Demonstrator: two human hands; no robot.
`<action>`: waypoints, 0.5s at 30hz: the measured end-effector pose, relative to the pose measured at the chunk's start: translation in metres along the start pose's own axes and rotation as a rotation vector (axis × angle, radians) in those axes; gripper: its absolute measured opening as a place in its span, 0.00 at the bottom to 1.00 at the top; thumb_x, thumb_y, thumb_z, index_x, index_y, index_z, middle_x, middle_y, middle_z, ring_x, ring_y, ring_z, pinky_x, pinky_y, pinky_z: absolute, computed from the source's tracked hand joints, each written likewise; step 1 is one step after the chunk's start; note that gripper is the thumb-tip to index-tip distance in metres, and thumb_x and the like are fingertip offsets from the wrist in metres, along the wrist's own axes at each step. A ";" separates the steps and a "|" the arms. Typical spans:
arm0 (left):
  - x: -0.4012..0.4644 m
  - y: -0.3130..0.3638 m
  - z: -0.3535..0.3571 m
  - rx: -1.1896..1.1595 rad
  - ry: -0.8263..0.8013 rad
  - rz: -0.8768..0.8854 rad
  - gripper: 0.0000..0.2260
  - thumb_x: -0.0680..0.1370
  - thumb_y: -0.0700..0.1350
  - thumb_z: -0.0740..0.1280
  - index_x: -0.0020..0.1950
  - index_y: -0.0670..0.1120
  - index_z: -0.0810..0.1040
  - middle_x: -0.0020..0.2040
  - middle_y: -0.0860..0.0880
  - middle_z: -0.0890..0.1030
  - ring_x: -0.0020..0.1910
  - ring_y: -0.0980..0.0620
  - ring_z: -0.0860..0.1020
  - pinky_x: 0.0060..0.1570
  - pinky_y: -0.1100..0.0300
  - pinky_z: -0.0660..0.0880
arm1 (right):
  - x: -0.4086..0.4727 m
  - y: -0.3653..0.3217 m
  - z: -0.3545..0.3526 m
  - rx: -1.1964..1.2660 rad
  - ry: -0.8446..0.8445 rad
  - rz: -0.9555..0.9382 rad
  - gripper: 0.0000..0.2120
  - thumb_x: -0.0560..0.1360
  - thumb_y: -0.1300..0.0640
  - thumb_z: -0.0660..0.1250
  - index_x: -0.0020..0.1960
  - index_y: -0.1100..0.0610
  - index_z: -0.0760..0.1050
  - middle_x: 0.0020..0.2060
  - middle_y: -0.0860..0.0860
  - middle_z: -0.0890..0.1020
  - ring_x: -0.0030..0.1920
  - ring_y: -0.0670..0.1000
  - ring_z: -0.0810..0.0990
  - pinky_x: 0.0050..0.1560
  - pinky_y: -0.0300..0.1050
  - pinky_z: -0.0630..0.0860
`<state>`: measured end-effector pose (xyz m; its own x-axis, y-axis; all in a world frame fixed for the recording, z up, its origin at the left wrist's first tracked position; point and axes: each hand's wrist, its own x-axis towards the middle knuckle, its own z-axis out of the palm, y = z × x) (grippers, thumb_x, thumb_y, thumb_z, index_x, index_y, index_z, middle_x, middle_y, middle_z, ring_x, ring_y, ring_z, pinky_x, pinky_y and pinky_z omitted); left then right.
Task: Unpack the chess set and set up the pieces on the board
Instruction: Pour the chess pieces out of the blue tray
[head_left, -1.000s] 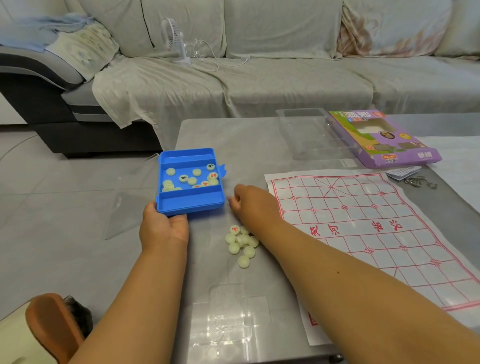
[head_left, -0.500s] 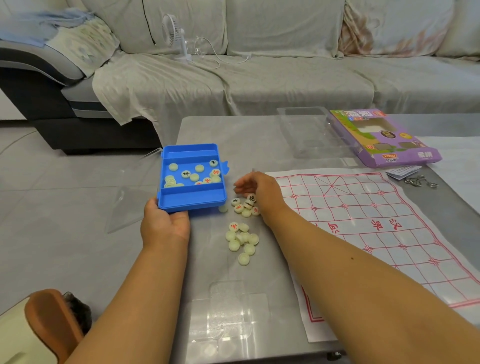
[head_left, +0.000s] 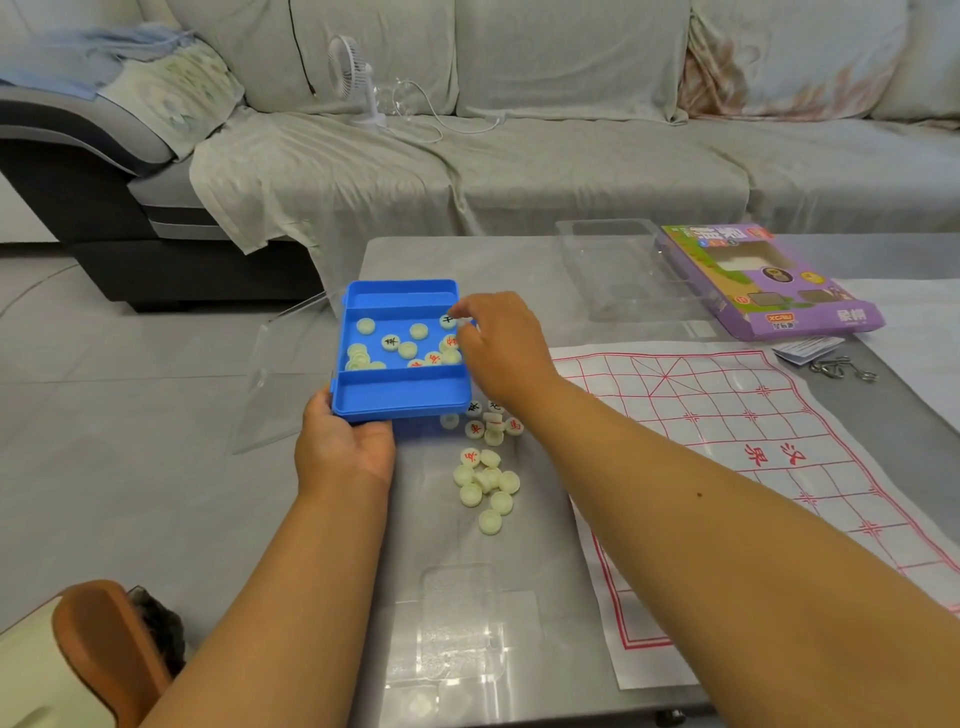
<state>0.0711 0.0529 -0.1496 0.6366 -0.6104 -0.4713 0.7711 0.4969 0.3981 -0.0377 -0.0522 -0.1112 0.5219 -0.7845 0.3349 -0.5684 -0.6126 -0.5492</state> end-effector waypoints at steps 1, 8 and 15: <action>-0.003 -0.002 0.002 -0.001 -0.013 -0.004 0.10 0.81 0.42 0.59 0.58 0.42 0.77 0.55 0.42 0.82 0.52 0.47 0.83 0.52 0.49 0.80 | 0.004 -0.004 -0.001 -0.171 -0.031 -0.063 0.15 0.77 0.57 0.55 0.57 0.57 0.77 0.53 0.51 0.80 0.57 0.51 0.72 0.56 0.46 0.67; -0.011 -0.007 0.008 -0.027 -0.060 -0.030 0.13 0.81 0.42 0.57 0.61 0.41 0.76 0.56 0.41 0.82 0.52 0.46 0.82 0.49 0.50 0.81 | 0.008 -0.015 -0.009 -0.557 -0.124 -0.173 0.12 0.76 0.54 0.54 0.34 0.55 0.62 0.35 0.49 0.70 0.52 0.53 0.69 0.55 0.47 0.60; -0.013 -0.008 0.008 -0.041 -0.064 -0.027 0.12 0.82 0.42 0.57 0.58 0.40 0.77 0.55 0.41 0.82 0.51 0.47 0.82 0.48 0.52 0.81 | -0.005 -0.026 0.001 -0.460 -0.254 -0.085 0.17 0.78 0.52 0.51 0.60 0.59 0.71 0.57 0.53 0.78 0.68 0.53 0.65 0.72 0.51 0.50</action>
<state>0.0560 0.0516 -0.1401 0.6150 -0.6611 -0.4297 0.7883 0.5042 0.3525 -0.0250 -0.0323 -0.0990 0.6835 -0.7170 0.1365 -0.7077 -0.6968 -0.1168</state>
